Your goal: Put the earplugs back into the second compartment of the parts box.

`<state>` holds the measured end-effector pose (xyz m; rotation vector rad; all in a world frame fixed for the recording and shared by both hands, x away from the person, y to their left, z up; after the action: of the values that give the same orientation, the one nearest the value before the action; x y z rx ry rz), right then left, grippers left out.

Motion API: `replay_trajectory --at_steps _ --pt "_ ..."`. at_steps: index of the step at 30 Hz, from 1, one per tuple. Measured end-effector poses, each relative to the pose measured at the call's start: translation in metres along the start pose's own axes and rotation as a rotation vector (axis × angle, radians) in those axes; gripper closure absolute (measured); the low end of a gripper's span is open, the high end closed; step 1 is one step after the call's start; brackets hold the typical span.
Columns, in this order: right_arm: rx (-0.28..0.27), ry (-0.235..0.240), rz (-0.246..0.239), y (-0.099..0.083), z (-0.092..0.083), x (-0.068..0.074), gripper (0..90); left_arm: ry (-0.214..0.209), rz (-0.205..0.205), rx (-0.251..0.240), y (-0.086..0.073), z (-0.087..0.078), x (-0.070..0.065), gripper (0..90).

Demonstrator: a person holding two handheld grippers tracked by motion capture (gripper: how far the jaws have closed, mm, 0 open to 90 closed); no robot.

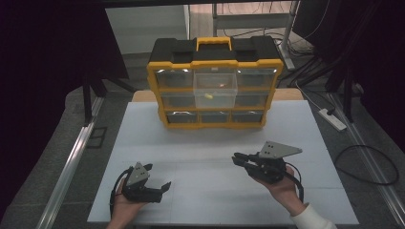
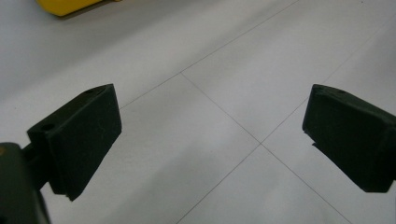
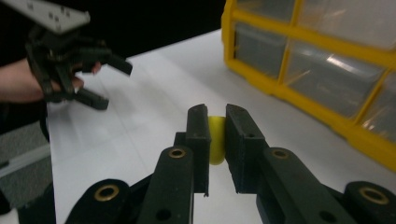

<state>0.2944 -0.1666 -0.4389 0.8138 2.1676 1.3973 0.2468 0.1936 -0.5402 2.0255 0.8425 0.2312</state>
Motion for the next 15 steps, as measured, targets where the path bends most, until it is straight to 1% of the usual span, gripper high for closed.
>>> replay_trajectory --at_steps 2,6,10,15 --pt "-0.02 -0.006 0.011 0.006 -0.003 -0.003 79.1 0.0 -0.002 0.001 0.0 0.0 0.0 4.7" --pt "-0.079 -0.013 0.038 0.025 -0.013 -0.01 79.1 -0.002 -0.001 0.001 0.0 0.0 0.0 4.6" --pt "-0.107 -0.026 0.044 0.037 -0.019 -0.015 79.1 -0.001 -0.003 0.0 0.0 0.0 0.0 4.6" --pt "-0.136 -0.031 0.052 0.052 -0.022 -0.021 79.1 0.0 -0.001 0.001 0.0 0.0 0.0 4.6"
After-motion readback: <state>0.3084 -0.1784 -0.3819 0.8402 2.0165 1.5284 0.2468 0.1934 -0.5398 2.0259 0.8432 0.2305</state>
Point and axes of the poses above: each handheld gripper's, and its own axes: z roughly forward along the jaws, y roughly out of its top, x roughly to its left, the point moved 3 cm from there along z, roughly forward along the jaws, and after that the axes turned 13 degrees about -y, right-handed, at the moved point
